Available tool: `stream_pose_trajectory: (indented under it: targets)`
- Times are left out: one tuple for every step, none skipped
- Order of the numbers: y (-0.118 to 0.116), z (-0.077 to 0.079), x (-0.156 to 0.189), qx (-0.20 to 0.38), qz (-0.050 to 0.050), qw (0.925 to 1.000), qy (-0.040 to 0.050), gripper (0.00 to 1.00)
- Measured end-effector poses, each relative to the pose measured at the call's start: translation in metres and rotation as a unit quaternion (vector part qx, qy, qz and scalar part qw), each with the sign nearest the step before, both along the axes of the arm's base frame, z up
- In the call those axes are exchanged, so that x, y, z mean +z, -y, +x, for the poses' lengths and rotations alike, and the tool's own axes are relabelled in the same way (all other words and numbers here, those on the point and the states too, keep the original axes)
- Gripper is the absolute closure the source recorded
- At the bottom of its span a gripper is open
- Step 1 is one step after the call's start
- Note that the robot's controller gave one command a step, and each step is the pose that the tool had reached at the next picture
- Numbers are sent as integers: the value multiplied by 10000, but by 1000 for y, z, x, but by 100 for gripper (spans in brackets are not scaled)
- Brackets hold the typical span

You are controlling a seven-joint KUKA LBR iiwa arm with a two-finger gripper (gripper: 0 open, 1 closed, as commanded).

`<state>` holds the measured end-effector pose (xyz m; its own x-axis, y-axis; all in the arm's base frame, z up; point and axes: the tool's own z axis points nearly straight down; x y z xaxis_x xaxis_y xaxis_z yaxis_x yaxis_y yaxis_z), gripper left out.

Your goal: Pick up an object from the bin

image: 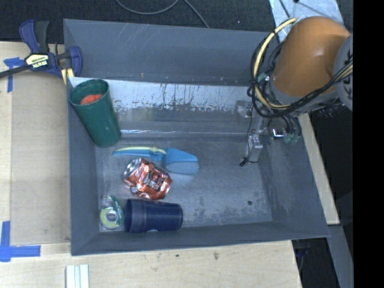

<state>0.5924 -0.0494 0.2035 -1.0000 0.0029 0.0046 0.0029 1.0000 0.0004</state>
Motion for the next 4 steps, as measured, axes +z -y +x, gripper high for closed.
stream_pose_trajectory:
  targets:
    - [0, 1, 5, 5, -4, 10000, 42, 0]
    - [-8, -20, 20, 769, 2, 9970, -1, 0]
    - [17, -28, 63, 2124, 2, 9772, 53, 0]
    - [12, -50, 98, 2240, 4, 9746, 26, 0]
